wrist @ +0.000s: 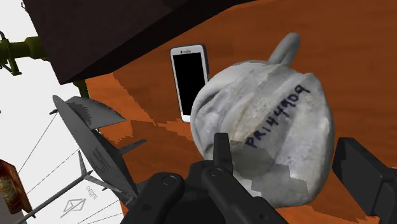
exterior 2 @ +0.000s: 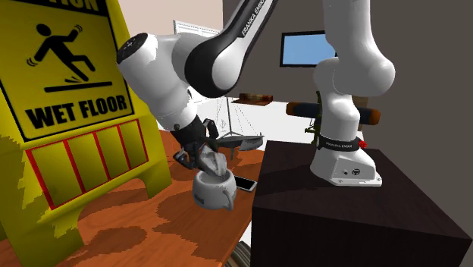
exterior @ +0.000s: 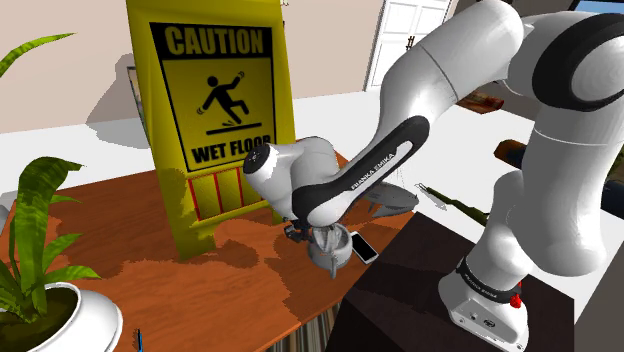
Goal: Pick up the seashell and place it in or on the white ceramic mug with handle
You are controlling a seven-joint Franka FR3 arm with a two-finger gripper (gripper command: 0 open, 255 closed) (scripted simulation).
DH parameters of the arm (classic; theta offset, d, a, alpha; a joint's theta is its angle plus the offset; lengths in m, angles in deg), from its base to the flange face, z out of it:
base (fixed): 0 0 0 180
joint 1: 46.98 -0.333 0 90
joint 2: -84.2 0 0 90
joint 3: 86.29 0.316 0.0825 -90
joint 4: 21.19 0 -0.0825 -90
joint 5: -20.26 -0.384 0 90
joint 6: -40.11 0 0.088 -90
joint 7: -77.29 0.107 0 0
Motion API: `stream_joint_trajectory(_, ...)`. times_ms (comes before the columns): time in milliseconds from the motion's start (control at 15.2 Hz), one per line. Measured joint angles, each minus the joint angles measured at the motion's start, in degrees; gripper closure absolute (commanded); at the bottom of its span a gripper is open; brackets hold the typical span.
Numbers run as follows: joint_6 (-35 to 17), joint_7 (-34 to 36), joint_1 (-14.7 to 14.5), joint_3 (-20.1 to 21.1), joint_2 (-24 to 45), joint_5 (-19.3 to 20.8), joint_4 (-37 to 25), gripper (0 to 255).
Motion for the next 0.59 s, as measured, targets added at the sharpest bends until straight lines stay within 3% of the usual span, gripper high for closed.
stream_joint_trajectory(330, -2.27, -5.27, 3.98, -3.17, -3.65, 2.62, 4.11, 255)
stream_joint_trajectory(594, -4.93, -5.71, 4.98, -4.14, -2.75, 3.89, 5.53, 255)
